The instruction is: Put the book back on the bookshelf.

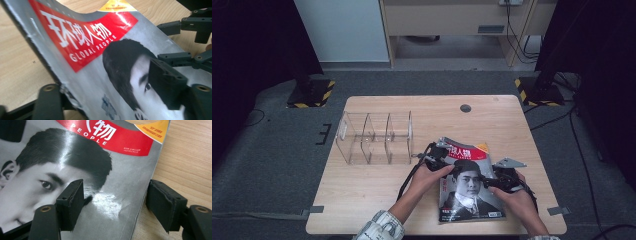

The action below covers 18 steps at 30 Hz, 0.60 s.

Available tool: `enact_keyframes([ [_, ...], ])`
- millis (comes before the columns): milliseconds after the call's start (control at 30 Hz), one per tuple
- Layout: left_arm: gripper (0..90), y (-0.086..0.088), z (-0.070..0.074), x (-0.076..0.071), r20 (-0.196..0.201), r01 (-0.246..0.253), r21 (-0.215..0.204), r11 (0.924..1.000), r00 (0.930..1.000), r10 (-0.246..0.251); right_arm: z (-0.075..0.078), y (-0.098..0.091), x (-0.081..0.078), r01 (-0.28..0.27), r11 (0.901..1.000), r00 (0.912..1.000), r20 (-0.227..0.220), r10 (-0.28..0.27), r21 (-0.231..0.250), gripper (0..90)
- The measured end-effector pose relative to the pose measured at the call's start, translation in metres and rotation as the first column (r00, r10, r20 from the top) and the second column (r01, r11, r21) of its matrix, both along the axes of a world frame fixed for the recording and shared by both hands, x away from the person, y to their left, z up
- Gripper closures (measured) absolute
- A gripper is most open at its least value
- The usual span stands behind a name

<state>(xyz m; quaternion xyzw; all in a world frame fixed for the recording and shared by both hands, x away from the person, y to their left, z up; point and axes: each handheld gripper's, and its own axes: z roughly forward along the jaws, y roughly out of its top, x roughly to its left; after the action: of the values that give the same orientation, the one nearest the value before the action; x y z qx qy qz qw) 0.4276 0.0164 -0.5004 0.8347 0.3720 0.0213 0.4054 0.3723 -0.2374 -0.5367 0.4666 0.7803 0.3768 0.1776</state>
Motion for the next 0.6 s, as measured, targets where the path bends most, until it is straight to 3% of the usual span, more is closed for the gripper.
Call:
enact_keyframes([
  [300, 54.7, 0.002, 0.004, 0.006, 0.021, -0.004, 0.055, 0.9985, 0.9998, 0.003, 0.0, 0.002, 0.002, -0.004, 1.0, 1.0, 0.004, 0.004, -0.002, 30.8],
  [433, 61.5, 0.004, 0.004, 0.008, 0.003, -0.012, 0.042, 0.9991, 0.9999, 0.011, 0.0, 0.003, 0.002, -0.005, 1.0, 1.0, 0.001, 0.005, -0.002, 30.9],
  [600, 63.6, 0.006, 0.001, 0.012, -0.021, -0.011, 0.018, 0.9998, 0.9997, 0.011, 0.0, 0.003, 0.004, -0.008, 1.0, 1.0, 0.004, 0.008, 0.001, 31.2],
])
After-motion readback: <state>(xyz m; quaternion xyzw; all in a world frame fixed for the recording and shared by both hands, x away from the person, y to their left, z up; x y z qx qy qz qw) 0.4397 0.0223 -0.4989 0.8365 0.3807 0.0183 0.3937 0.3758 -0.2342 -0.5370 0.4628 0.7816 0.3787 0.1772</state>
